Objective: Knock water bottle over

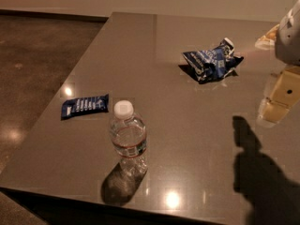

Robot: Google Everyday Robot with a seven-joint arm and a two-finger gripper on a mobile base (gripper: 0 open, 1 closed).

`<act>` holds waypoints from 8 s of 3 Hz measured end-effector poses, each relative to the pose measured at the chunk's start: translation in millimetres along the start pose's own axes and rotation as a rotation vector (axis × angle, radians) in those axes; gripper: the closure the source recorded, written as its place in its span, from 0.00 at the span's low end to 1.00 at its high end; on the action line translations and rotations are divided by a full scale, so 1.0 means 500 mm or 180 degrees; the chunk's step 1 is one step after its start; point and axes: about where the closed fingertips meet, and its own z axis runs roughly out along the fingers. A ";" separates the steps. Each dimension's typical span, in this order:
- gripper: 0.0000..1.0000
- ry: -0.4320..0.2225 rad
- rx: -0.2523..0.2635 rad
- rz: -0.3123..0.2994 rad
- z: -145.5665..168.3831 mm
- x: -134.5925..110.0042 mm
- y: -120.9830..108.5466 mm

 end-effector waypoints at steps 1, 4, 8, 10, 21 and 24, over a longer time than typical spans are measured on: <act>0.00 -0.0007 -0.0012 -0.0003 0.000 0.000 0.001; 0.00 -0.0847 -0.0741 -0.0255 0.042 -0.052 0.106; 0.00 -0.1734 -0.0663 -0.0560 0.054 -0.318 0.281; 0.00 -0.1762 -0.0808 -0.0485 0.087 -0.416 0.308; 0.27 0.0933 -0.0298 -0.1118 0.202 -0.132 0.001; 0.00 0.0910 -0.0263 -0.1128 0.206 -0.135 -0.002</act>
Offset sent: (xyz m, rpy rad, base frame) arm -0.0096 0.0030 -0.0040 0.0540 0.0829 0.0436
